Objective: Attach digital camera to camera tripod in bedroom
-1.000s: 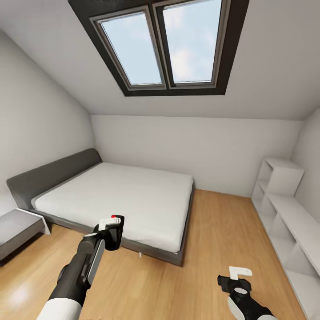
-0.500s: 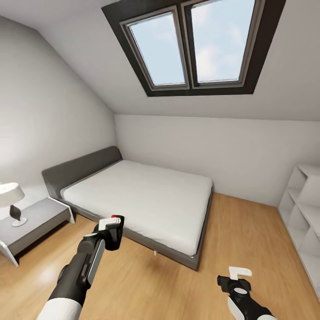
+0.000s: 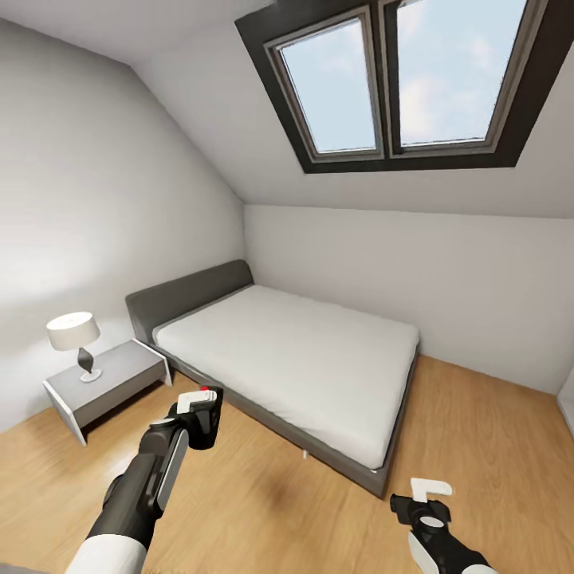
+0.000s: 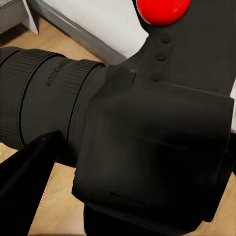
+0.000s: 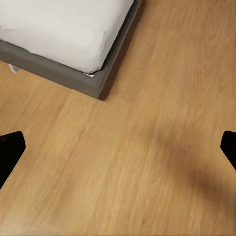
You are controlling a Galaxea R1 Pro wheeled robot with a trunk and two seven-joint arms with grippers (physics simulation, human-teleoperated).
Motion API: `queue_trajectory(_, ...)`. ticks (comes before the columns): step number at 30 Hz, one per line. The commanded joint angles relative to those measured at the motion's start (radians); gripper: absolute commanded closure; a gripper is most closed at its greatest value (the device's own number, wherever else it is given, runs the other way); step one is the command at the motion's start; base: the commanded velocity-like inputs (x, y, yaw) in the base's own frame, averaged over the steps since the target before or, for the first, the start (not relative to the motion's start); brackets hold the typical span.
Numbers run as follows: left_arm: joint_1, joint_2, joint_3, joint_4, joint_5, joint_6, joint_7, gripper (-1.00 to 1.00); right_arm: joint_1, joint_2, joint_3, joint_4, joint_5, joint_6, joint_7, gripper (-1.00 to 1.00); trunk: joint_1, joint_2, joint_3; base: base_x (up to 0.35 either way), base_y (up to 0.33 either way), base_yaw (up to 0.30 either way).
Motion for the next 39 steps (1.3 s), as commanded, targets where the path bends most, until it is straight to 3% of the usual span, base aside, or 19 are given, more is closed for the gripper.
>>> queue_trajectory(1,-0.001,-0.001,-0.001,0.000,0.001,0.004,0.002,1.00,0.000,0.000,-0.002,0.001,-0.003,-0.005,0.000,-1.00,0.000,-0.001,0.000,0.000,0.000,0.300)
queue_trajectory(18,-0.001,-0.003,-0.078,0.003,0.008,0.011,0.001,1.00,0.000,0.000,-0.002,0.001,-0.002,-0.005,0.000,-1.00,0.000,-0.001,0.000,-0.014,-0.008,0.300)
queue_trajectory(19,-0.001,-0.012,-0.084,0.003,0.009,0.021,0.001,1.00,0.000,0.000,-0.002,0.001,-0.002,-0.005,0.000,-1.00,0.000,-0.001,0.000,-0.238,-0.149,0.300)
queue_trajectory(39,-0.001,-0.020,-0.086,0.002,0.008,0.049,0.001,1.00,0.000,0.001,-0.002,0.001,-0.002,-0.005,0.000,-1.00,0.000,-0.001,0.000,-0.273,-0.171,0.300)
